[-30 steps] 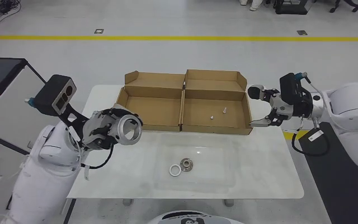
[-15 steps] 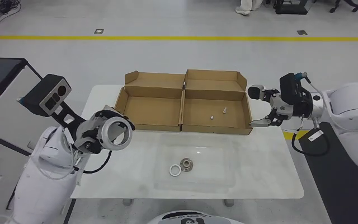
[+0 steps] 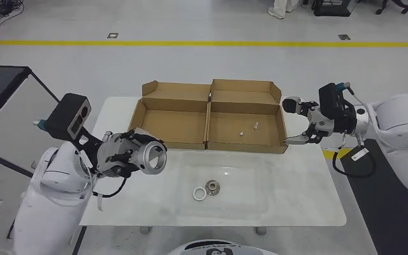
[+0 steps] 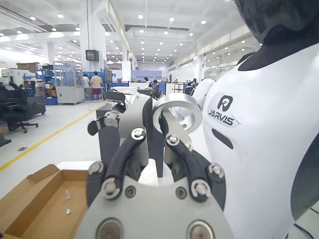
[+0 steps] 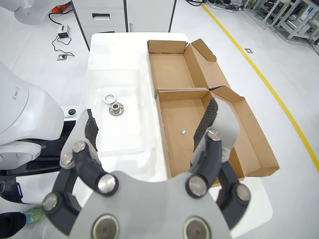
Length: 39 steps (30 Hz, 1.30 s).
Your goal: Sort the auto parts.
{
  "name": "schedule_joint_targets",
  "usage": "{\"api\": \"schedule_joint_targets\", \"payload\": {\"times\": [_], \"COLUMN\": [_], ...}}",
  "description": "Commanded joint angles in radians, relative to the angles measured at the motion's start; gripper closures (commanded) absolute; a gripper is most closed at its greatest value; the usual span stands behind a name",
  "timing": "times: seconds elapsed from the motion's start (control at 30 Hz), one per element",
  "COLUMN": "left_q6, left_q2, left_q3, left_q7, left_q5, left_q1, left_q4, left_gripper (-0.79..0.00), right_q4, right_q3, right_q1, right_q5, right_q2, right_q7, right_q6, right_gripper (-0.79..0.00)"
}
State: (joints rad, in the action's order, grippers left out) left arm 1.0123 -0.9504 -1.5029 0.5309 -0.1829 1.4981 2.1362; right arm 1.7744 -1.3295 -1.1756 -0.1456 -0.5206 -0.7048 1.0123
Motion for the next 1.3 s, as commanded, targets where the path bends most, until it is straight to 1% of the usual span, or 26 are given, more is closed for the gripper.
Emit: {"api": "schedule_joint_targets", "payload": {"times": [0.0,0.17,0.43,0.53,0.67,0.9,1.13,1.27], "left_q6": [0.000,0.000,0.000,0.000,0.000,0.000,0.000,0.000], "left_q2": [-0.002,-0.010,-0.034,-0.046,-0.060,-0.076,-0.087,-0.092], "left_q3": [0.001,0.015,0.009,-0.009,-0.031,-0.065,-0.067,-0.062], "left_q7": [-0.011,-0.031,0.007,0.055,0.124,0.223,0.210,0.191], "left_q5": [-0.030,-0.164,-0.395,-0.439,-0.448,-0.311,-0.252,-0.274], "left_q1": [0.005,0.010,0.005,0.004,0.011,0.030,0.044,0.050], "left_q4": [0.003,0.018,0.030,0.020,0.003,-0.036,-0.035,-0.022], "left_gripper": [0.000,0.000,0.000,0.000,0.000,0.000,0.000,0.000], "right_q4": [0.000,0.000,0.000,0.000,0.000,0.000,0.000,0.000], "right_q3": [0.000,0.000,0.000,0.000,0.000,0.000,0.000,0.000], "right_q1": [0.000,0.000,0.000,0.000,0.000,0.000,0.000,0.000], "right_q5": [0.000,0.000,0.000,0.000,0.000,0.000,0.000,0.000], "right_q2": [0.000,0.000,0.000,0.000,0.000,0.000,0.000,0.000], "right_q7": [0.000,0.000,0.000,0.000,0.000,0.000,0.000,0.000], "right_q6": [0.000,0.000,0.000,0.000,0.000,0.000,0.000,0.000], "right_gripper": [-0.785,-0.785,-0.785,-0.785,-0.785,-0.785,-0.785,-0.785]}}
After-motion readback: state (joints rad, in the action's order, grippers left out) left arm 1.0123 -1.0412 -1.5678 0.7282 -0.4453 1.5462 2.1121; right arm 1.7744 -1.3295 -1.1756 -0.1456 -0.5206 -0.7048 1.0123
